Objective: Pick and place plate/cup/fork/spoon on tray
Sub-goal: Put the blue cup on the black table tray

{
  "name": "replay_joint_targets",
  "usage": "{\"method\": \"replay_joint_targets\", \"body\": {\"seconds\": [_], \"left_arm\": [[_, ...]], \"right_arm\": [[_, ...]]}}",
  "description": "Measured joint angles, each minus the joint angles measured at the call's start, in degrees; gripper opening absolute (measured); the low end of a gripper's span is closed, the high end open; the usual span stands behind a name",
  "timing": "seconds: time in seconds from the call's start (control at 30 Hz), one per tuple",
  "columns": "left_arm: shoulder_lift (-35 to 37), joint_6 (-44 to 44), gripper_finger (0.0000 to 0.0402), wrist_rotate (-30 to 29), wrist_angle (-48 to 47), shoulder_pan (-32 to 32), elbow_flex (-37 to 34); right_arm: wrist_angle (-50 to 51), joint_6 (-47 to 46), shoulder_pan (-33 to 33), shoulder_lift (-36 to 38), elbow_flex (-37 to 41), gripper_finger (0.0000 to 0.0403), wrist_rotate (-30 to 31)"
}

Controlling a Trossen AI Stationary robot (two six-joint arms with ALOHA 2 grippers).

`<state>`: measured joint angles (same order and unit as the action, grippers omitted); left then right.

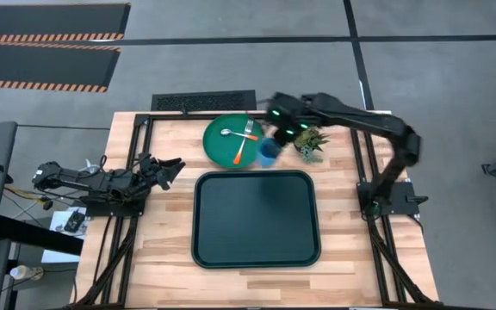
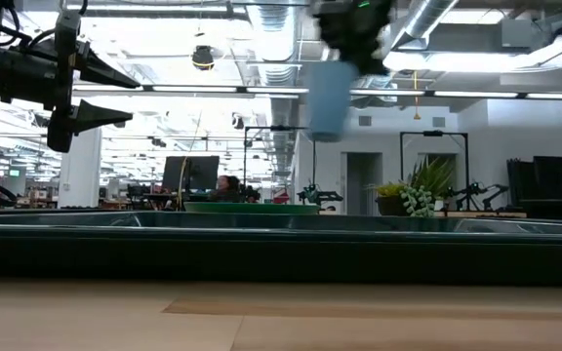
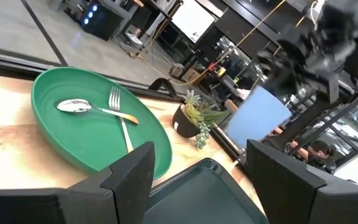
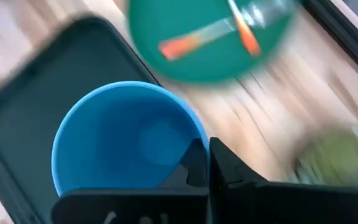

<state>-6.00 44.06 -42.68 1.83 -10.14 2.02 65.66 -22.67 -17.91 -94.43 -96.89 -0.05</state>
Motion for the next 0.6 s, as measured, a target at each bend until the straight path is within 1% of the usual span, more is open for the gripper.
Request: {"method": "replay_joint_targets", "body": {"seconds": [0.17, 0.27, 0.33, 0.43, 0.5, 0.6], "left_arm": [[0.02, -0.01, 0.024, 0.0, -0.07, -0.01, 0.0], [0.02, -0.01, 0.024, 0.0, -0.06, 0.01, 0.0], [0.02, -0.01, 0.024, 0.0, -0.07, 0.01, 0.0], [0.02, 0.11, 0.024, 0.0, -0.07, 0.01, 0.0], [0.0, 0.17, 0.024, 0.0, -0.07, 0.01, 0.0], [0.0, 0.21, 0.024, -0.54, -0.07, 0.0, 0.0]], "right_arm": [[-0.94, -12.06, 5.72, 15.94, 17.34, 0.0003, 4.11], [-4.73, -20.25, 9.44, 23.52, 28.11, 0.0007, 7.34], [-8.8, -24.17, 10.96, 27.08, 34.25, 0.0011, 8.08], [-13.43, -26.96, 11.69, 29.48, 40.66, 0.001, 7.79], [-14.08, -27.23, 11.24, 29.45, 42.48, 0.0008, 7.75], [-14.08, -26.4, 9.35, 27.72, 43.07, 0.0009, 7.9]]}}
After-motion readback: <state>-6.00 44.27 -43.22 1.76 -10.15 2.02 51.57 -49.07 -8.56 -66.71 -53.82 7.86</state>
